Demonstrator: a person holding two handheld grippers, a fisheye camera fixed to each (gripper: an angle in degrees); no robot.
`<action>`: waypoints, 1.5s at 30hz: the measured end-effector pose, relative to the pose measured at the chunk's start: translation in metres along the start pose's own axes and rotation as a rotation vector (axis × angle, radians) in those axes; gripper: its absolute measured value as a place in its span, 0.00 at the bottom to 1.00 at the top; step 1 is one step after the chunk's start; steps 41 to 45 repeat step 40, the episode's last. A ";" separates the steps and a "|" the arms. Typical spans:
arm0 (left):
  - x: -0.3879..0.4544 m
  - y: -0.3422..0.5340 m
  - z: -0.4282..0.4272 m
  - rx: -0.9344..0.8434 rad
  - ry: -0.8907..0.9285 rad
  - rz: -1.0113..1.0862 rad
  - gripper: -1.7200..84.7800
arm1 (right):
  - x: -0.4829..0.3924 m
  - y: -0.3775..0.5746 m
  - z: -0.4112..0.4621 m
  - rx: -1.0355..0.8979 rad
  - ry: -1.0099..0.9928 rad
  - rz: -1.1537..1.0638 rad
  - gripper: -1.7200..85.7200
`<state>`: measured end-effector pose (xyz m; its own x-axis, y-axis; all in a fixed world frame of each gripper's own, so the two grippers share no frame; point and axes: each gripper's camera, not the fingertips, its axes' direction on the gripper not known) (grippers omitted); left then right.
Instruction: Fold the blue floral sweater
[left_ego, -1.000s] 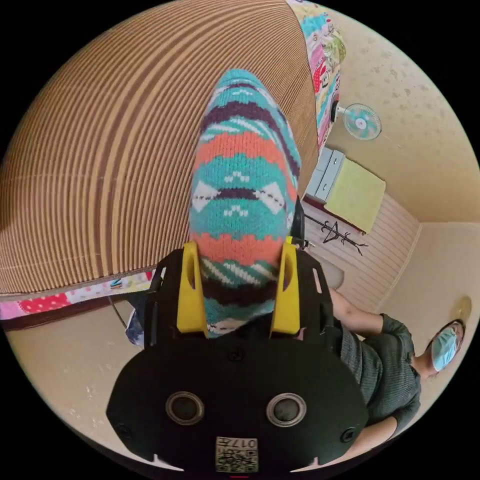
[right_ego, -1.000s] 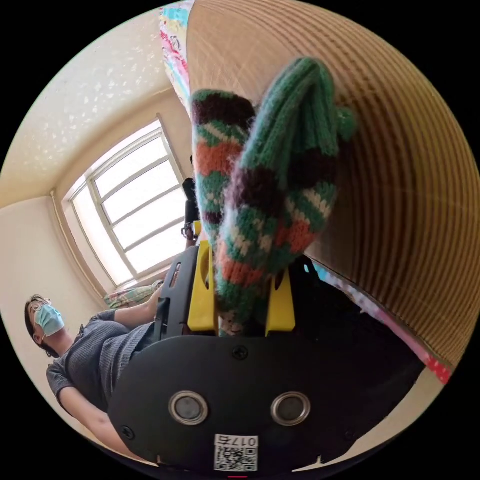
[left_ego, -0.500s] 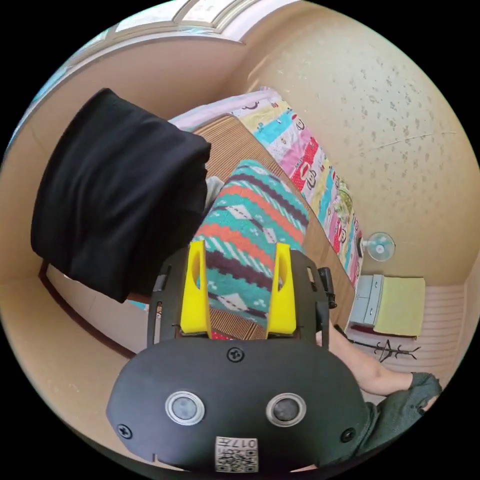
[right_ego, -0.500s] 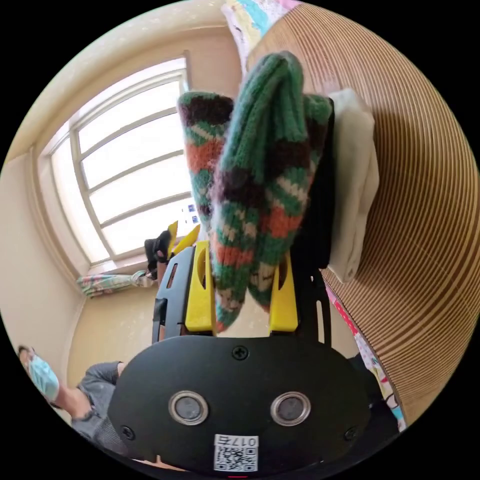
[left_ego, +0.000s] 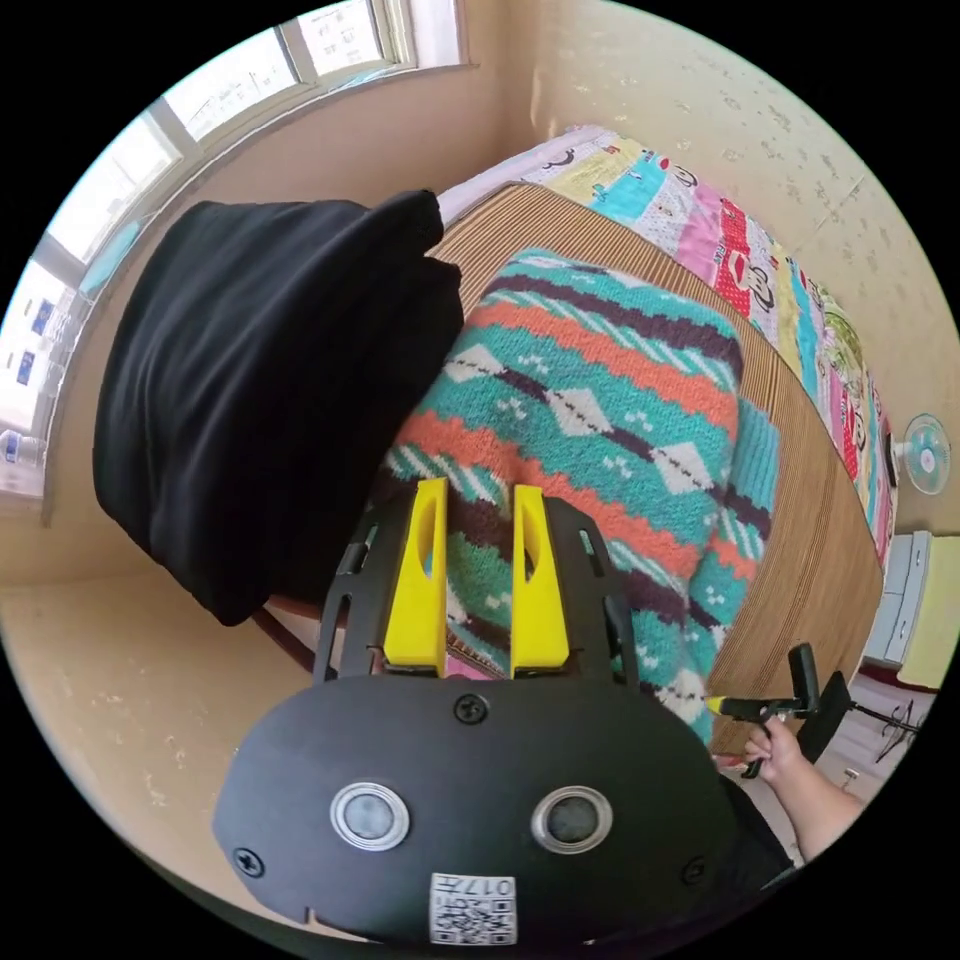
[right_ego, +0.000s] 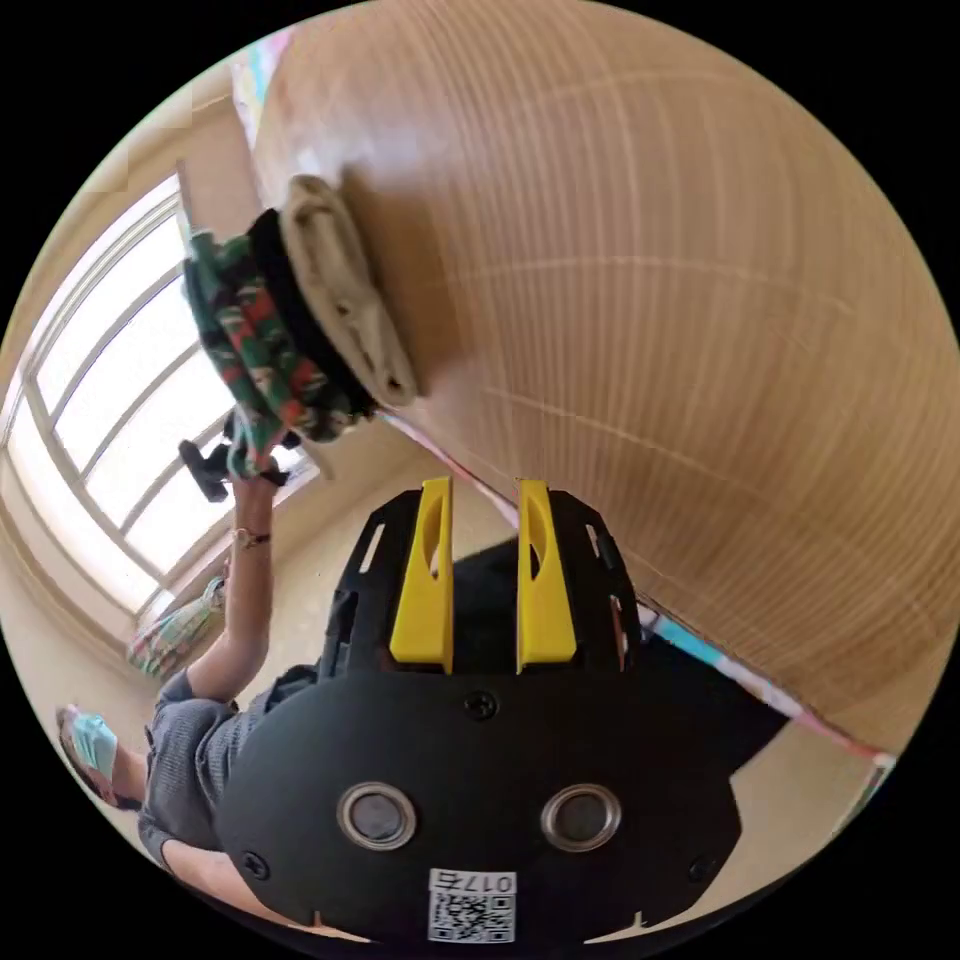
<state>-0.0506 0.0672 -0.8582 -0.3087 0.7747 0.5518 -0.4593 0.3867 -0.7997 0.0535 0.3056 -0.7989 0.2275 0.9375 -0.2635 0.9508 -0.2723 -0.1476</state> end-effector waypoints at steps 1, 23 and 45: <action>-0.003 0.007 -0.001 0.037 0.019 -0.031 0.14 | 0.033 0.024 -0.012 0.014 0.070 0.119 0.13; -0.044 -0.150 -0.009 -0.800 0.585 -0.114 0.07 | 0.131 0.307 0.011 0.075 0.512 0.478 0.03; 0.050 0.066 0.151 -1.111 1.016 -0.380 0.01 | 0.211 0.412 0.016 0.083 0.657 0.752 0.02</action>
